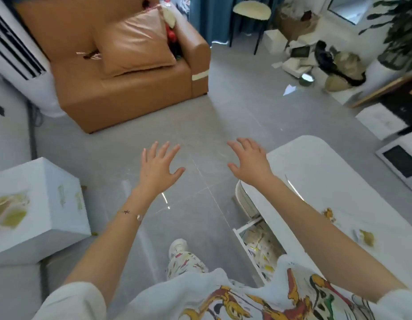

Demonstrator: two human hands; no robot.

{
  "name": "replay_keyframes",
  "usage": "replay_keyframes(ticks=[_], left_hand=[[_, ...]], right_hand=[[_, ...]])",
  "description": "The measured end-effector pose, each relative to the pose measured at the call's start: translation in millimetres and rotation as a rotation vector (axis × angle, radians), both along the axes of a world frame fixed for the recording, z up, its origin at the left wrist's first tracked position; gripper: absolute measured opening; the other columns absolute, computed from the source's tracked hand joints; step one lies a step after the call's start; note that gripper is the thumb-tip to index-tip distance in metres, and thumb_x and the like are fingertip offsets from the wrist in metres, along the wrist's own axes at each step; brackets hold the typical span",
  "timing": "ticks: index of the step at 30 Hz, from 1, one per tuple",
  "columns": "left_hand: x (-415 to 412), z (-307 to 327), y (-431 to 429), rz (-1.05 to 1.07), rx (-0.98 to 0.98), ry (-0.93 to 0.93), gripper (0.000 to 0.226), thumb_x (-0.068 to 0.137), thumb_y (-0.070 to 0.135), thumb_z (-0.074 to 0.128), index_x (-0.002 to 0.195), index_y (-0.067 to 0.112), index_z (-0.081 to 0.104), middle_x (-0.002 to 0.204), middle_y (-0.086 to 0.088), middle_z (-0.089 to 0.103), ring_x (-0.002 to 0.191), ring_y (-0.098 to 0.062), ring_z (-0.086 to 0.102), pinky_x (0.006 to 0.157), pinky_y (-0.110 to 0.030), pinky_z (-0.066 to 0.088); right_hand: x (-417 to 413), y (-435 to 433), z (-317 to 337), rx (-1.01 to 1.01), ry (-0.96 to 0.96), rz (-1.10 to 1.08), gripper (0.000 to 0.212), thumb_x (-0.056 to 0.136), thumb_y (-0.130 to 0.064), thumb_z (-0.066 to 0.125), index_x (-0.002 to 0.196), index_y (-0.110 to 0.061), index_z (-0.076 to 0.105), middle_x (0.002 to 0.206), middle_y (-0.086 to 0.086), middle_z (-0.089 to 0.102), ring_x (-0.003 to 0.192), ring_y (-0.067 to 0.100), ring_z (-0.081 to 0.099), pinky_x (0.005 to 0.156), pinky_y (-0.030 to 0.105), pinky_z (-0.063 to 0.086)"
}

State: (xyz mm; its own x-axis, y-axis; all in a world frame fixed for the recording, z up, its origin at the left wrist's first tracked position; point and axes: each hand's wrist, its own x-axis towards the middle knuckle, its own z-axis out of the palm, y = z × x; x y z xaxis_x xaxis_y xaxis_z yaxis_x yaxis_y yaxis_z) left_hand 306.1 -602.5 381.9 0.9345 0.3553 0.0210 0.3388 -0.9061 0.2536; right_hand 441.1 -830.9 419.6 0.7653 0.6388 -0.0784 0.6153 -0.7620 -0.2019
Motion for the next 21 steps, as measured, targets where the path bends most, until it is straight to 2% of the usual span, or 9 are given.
replay_keyframes(ticks=[5, 9, 21], left_hand=[[-41, 11, 117, 0.174, 0.017, -0.010, 0.067, 0.089, 0.050, 0.058, 0.148, 0.033, 0.033, 0.157, -0.003, 0.029, 0.146, -0.032, 0.014, 0.117, -0.051, 0.005], [-70, 15, 192, 0.304, 0.040, 0.015, 0.066, 0.091, 0.052, 0.053, 0.150, 0.034, 0.028, 0.159, -0.001, 0.023, 0.147, -0.029, 0.010, 0.118, -0.049, 0.003], [-120, 0, 334, 0.710, -0.019, 0.029, 0.066, 0.091, 0.055, 0.048, 0.150, 0.035, 0.024, 0.159, -0.001, 0.023, 0.147, -0.029, 0.009, 0.117, -0.051, 0.004]], right_hand=[[3, 136, 1, 0.018, -0.001, 0.143, 0.065, 0.089, -0.037, 0.057, 0.147, -0.027, 0.031, 0.151, 0.007, 0.032, 0.140, 0.029, 0.024, 0.109, 0.043, 0.024], [1, 233, 1, 0.031, 0.000, 0.271, 0.066, 0.088, -0.037, 0.059, 0.147, -0.025, 0.032, 0.150, 0.009, 0.034, 0.141, 0.030, 0.024, 0.110, 0.044, 0.024], [5, 462, -8, 0.031, 0.008, 0.624, 0.065, 0.089, -0.036, 0.057, 0.148, -0.026, 0.031, 0.150, 0.006, 0.033, 0.142, 0.028, 0.022, 0.112, 0.040, 0.022]])
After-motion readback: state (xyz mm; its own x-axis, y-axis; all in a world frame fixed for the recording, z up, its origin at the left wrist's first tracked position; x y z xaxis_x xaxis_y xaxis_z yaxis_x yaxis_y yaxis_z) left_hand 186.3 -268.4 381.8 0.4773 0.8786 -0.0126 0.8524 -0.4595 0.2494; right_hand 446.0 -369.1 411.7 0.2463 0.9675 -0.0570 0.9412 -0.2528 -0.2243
